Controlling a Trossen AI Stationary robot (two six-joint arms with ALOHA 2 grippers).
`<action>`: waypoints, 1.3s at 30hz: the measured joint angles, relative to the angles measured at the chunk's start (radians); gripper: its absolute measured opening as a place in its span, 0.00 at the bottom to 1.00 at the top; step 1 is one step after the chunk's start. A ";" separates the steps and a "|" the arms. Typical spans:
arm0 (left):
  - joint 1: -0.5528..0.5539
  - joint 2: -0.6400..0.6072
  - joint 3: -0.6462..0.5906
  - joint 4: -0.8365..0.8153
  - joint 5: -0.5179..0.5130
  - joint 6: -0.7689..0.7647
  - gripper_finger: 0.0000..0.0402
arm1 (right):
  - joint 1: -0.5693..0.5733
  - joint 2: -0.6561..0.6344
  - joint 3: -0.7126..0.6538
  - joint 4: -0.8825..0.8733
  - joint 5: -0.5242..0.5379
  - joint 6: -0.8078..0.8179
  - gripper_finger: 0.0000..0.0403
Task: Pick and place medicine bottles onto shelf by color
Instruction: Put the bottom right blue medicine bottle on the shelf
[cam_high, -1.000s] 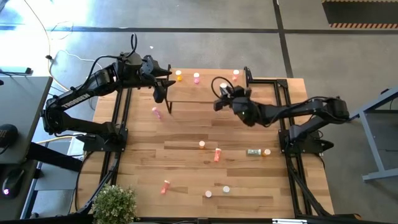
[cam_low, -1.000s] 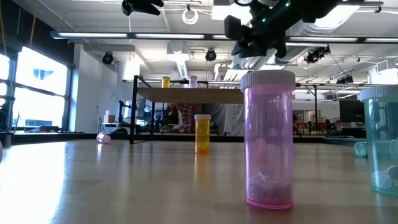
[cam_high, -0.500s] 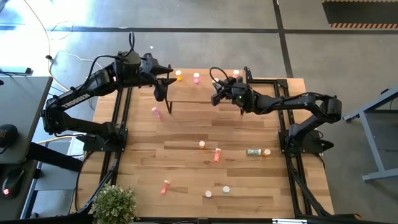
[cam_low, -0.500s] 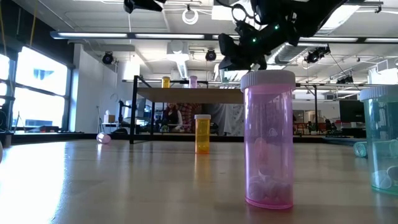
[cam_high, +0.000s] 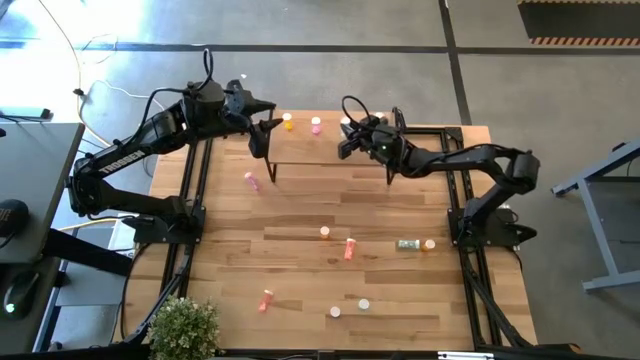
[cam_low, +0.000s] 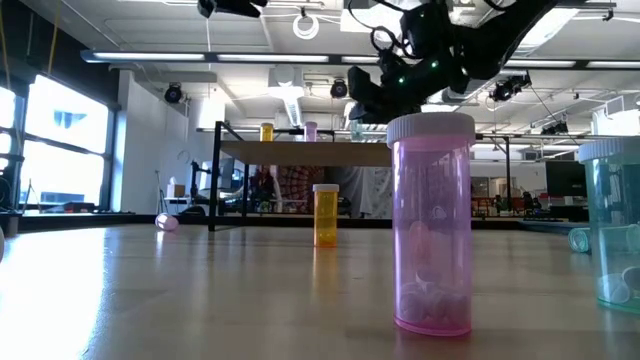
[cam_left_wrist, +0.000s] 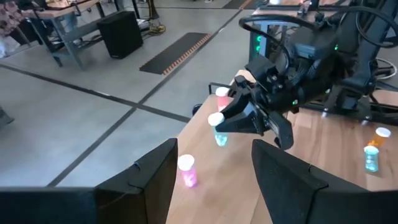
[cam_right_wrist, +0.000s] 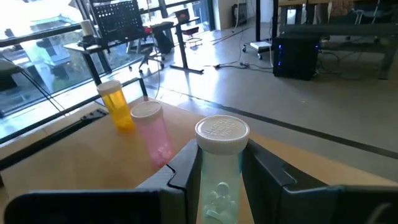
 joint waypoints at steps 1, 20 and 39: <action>0.000 0.000 0.000 0.000 -0.003 0.000 0.49 | 0.000 0.010 0.000 0.015 0.010 0.000 0.22; 0.000 0.000 0.000 0.020 -0.023 0.001 0.49 | -0.002 0.071 0.000 0.057 0.101 -0.070 0.22; 0.000 0.000 0.000 0.023 -0.023 0.001 0.49 | 0.001 0.072 0.000 0.011 0.102 -0.044 0.34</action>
